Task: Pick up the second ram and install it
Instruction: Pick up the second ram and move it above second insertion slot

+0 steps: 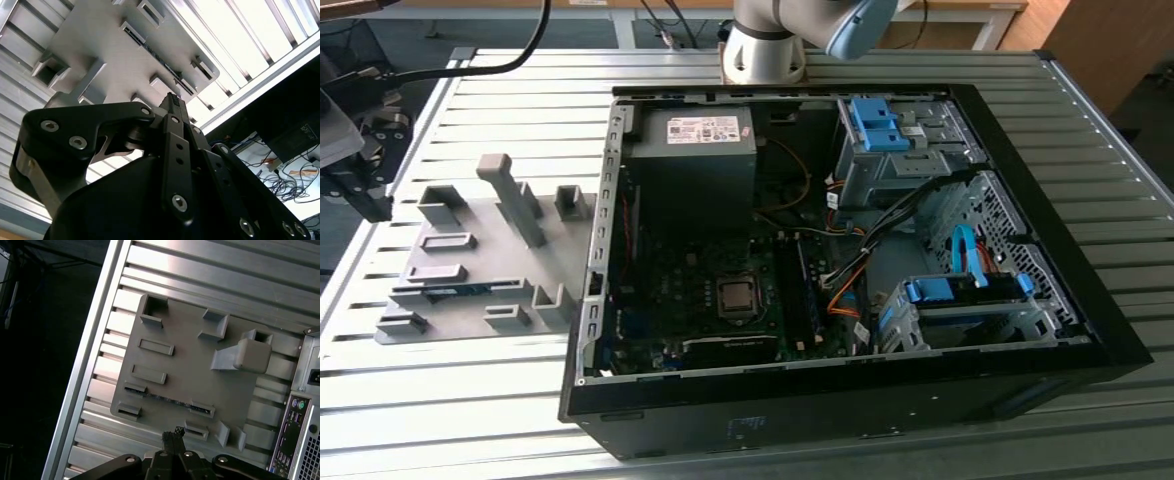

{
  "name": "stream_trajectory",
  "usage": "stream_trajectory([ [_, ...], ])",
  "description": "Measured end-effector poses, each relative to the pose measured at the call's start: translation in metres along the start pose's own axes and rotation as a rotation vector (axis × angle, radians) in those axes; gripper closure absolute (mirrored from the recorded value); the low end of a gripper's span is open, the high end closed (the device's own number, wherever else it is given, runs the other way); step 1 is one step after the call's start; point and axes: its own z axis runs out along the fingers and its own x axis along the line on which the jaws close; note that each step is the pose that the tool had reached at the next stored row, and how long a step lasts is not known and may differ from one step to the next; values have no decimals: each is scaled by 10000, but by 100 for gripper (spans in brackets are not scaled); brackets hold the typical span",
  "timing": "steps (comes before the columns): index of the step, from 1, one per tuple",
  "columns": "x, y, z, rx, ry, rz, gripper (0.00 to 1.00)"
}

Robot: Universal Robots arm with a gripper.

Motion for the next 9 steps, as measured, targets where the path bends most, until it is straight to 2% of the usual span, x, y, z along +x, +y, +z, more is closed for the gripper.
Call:
stream_trajectory([
  [2, 0, 0, 0, 2, 1, -58, 89],
  [3, 1, 0, 0, 19, 16, -510, 89],
  [9, 5, 1, 0, 48, 40, -1282, 89],
])
